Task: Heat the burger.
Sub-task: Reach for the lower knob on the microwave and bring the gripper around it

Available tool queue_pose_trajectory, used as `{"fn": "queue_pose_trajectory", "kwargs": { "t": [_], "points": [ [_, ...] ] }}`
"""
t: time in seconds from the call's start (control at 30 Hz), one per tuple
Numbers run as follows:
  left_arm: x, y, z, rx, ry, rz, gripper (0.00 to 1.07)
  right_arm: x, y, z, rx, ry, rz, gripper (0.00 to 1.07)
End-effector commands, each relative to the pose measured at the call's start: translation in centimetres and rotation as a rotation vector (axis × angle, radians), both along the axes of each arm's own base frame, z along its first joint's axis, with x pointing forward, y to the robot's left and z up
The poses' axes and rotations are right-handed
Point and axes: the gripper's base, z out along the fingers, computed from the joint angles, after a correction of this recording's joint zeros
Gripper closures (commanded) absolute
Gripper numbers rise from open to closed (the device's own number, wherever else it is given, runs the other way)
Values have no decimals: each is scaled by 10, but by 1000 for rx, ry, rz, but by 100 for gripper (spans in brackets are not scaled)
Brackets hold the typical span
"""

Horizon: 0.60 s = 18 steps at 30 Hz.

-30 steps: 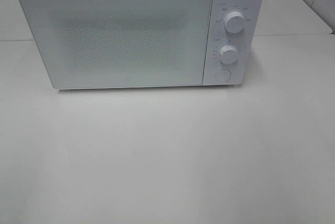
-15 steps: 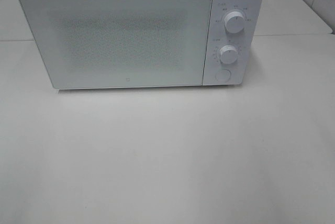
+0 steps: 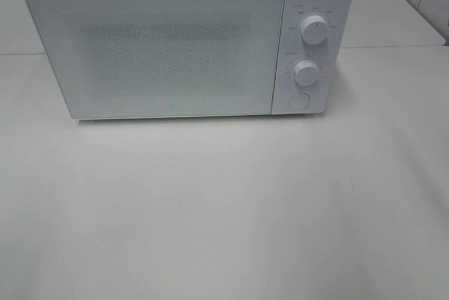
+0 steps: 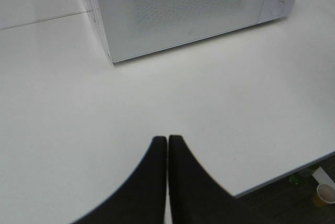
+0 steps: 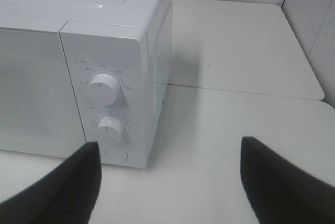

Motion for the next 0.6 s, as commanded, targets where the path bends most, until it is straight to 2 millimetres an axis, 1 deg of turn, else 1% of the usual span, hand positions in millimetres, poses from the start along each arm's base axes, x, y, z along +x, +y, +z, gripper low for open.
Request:
{"fn": "queue_pose_trajectory", "kwargs": {
  "t": [0.03,0.1,0.17,0.2,0.27,0.3,0.33,0.37,0.4,0.47,0.5,0.57,0.6],
  "points": [
    [-2,0,0,-17,-21,-2,106,17,3,0,-4,-63,5,39],
    [-2,0,0,-17,-21,-2,106,20,4,-1,-2,-73,5,39],
    [-2,0,0,-17,-21,-2,106,30,6,-6,0,-81,5,39],
    [-2,0,0,-17,-21,-2,106,30,6,-6,0,-81,5,39],
    [-2,0,0,-15,-21,-1,106,42,8,-13,0,-83,5,39],
    [-2,0,0,-15,-21,-1,106,42,8,-13,0,-83,5,39],
    [-2,0,0,-15,-21,-1,106,49,9,-15,3,-101,5,39],
    [-2,0,0,-15,-21,-1,106,49,9,-15,3,-101,5,39],
    [-2,0,0,-15,-21,-1,106,55,10,-17,28,-127,-1,39],
    [-2,0,0,-15,-21,-1,106,58,11,-19,42,-134,-5,39],
    [-2,0,0,-15,-21,-1,106,64,12,-23,60,-140,-10,39],
    [-2,0,0,-15,-21,-1,106,68,13,-25,64,-149,-10,39],
    [-2,0,0,-15,-21,-1,106,74,14,-29,67,-163,-10,39]
  ]
}}
